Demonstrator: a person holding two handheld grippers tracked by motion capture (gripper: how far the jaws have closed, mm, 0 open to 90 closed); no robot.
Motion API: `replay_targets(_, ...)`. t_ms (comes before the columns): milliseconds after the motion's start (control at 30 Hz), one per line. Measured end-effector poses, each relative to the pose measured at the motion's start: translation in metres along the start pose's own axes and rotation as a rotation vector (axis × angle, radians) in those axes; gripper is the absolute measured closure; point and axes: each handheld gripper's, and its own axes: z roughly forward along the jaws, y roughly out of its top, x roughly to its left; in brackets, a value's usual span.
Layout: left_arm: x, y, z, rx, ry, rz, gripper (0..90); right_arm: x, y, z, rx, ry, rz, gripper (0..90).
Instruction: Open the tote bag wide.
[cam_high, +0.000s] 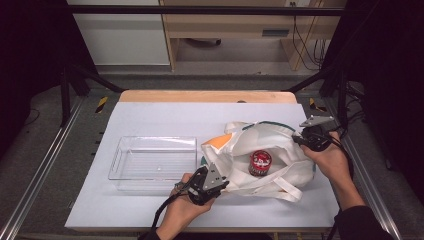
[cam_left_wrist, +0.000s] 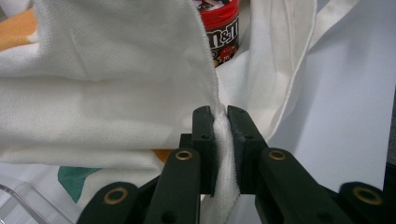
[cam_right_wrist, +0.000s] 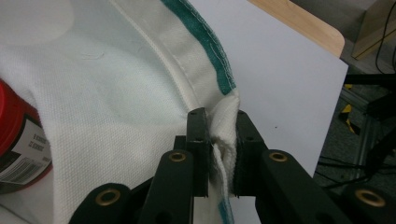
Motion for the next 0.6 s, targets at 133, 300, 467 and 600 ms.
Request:
replay_targets(133,0.001,0.000,0.000,-0.003,-0.003,-0.010,81.8,0.000,0.002,-0.013,-0.060,0.018,0.015,60.8)
replay_targets(300,0.003,-0.002,0.000,-0.020,-0.012,-0.039,81.6,0.010,0.012,-0.036,-0.152,0.024,-0.013,53.9)
replay_targets(467,0.003,-0.001,0.000,-0.023,-0.009,-0.037,81.6,0.030,0.024,-0.053,-0.198,0.063,-0.061,54.6)
replay_targets(600,0.003,-0.001,-0.001,-0.023,-0.006,-0.036,81.6,0.043,0.026,-0.051,-0.183,0.092,-0.090,55.2)
